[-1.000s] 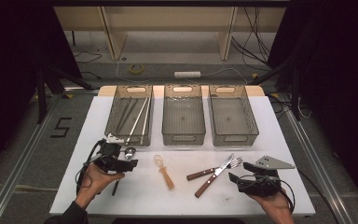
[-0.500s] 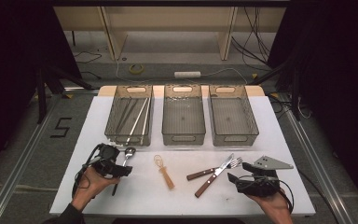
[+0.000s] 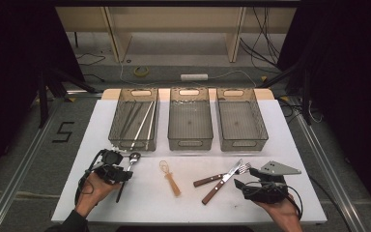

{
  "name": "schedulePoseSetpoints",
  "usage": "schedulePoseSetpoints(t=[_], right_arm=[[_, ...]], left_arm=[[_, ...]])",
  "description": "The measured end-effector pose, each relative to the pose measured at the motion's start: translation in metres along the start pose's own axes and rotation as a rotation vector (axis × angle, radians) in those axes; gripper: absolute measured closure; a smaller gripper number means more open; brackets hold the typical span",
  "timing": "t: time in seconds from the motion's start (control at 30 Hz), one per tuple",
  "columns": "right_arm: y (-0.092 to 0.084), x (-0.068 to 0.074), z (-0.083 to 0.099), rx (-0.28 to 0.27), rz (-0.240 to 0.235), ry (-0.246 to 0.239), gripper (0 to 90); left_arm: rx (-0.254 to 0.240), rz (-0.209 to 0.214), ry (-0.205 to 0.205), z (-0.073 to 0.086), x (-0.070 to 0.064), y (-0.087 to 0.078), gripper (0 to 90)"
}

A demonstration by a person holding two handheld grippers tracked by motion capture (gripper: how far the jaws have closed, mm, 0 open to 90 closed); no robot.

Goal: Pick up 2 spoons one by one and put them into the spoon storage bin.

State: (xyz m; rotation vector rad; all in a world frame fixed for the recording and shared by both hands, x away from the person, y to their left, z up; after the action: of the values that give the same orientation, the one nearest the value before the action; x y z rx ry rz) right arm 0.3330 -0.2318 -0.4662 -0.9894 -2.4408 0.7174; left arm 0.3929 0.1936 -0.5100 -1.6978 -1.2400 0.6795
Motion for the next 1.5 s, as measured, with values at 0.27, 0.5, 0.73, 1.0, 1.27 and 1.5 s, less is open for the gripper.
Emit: schedulePoseSetpoints(t=[0.27, 0.5, 0.73, 1.0, 1.27, 1.5], right_arm=[[0.002, 0.002, 0.0, 0.006, 0.004, -0.004, 30.7], [0.001, 0.001, 0.0, 0.009, 0.008, -0.004, 30.7], [0.002, 0.002, 0.0, 0.011, 0.006, -0.008, 30.7], [0.002, 0.002, 0.0, 0.01, 0.007, -0.009, 30.8], [0.002, 0.002, 0.0, 0.009, 0.007, -0.01, 30.7], [0.001, 0.001, 0.001, 0.01, 0.008, -0.01, 30.7]], left_arm=[[0.015, 0.022, 0.006, 0.001, 0.001, 0.002, 69.0], [0.033, 0.001, 0.042, 0.001, -0.004, 0.005, 77.5], [0.017, -0.006, 0.025, 0.0, -0.001, 0.005, 84.6], [-0.027, 0.003, 0.048, -0.003, -0.003, -0.003, 89.1], [-0.114, 0.06, 0.039, -0.01, -0.01, -0.018, 89.2], [-0.136, 0.106, 0.058, -0.011, -0.018, -0.026, 89.2]])
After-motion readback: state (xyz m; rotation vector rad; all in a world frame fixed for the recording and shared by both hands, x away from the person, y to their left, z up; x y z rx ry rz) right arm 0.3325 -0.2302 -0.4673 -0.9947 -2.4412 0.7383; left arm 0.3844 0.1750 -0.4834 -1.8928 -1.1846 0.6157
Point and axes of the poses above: each handheld gripper's, and its own axes: y roughly forward along the jaws, z roughly out of its underside, x roughly to its left, the point moved 5 cm from there along y, roughly forward along the jaws, and after that the axes turned 9 degrees about -z, right-handed, at the moved point
